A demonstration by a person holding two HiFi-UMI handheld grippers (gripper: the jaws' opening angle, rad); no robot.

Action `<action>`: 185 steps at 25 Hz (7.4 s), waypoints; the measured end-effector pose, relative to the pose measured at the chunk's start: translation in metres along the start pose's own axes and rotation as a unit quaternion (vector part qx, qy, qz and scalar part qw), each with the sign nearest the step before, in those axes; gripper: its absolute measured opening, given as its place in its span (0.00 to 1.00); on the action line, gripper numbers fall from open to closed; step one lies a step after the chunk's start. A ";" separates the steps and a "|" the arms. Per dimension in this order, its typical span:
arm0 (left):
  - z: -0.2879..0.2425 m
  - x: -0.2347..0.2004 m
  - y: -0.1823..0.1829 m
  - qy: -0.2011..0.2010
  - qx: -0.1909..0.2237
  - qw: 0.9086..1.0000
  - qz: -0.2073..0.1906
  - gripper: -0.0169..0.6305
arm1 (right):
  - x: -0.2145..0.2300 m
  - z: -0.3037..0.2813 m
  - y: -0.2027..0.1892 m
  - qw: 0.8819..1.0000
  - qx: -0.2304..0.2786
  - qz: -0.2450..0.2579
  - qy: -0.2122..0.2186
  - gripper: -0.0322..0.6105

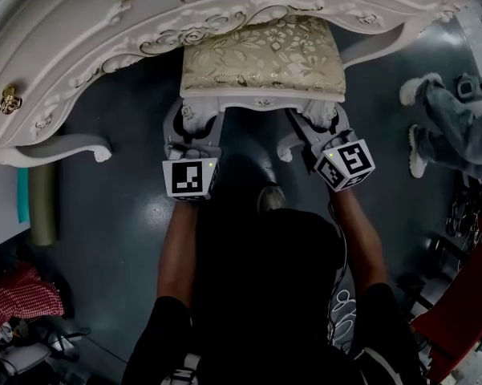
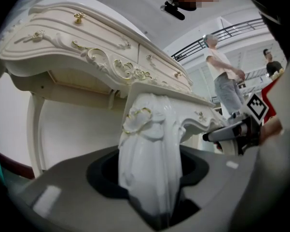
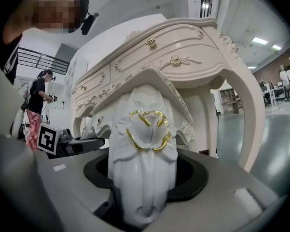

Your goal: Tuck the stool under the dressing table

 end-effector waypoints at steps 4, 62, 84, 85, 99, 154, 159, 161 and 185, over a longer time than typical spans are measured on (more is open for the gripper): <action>-0.021 -0.007 -0.003 0.005 -0.007 1.000 -0.001 0.41 | 0.016 -0.018 0.000 1.000 -0.001 -0.003 0.003 0.46; -0.090 -0.033 -0.029 0.017 0.028 0.999 -0.001 0.41 | 0.065 -0.086 -0.004 0.999 0.019 0.029 0.015 0.46; -0.065 -0.036 -0.066 -0.007 -0.063 0.998 -0.010 0.42 | 0.042 -0.077 -0.047 0.998 -0.029 0.042 0.027 0.45; -0.064 -0.037 -0.068 -0.007 -0.065 0.998 -0.011 0.42 | 0.041 -0.077 -0.050 0.998 -0.029 0.043 0.027 0.45; -0.071 -0.045 -0.086 -0.008 -0.081 0.997 -0.009 0.42 | 0.045 -0.092 -0.063 0.998 -0.026 0.055 0.030 0.45; -0.021 -0.037 -0.088 -0.024 -0.085 0.996 -0.011 0.50 | 0.026 -0.050 -0.082 0.994 -0.070 0.073 -0.047 0.63; -0.006 -0.035 -0.083 -0.032 -0.087 0.996 -0.009 0.50 | 0.018 -0.036 -0.079 0.993 -0.075 0.066 -0.070 0.63; -0.002 -0.037 -0.080 -0.032 -0.085 0.996 -0.011 0.50 | 0.015 -0.035 -0.078 0.992 -0.075 0.069 -0.068 0.63; 0.056 -0.094 -0.064 0.002 -0.074 0.997 -0.003 0.50 | -0.117 -0.094 -0.079 0.988 -0.110 0.095 0.053 0.41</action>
Point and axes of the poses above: the fingertips, and each gripper's own axes: z backward along the fingers, x to its right, y out of its top, the point moved 6 cm from there along z, backward along the fingers
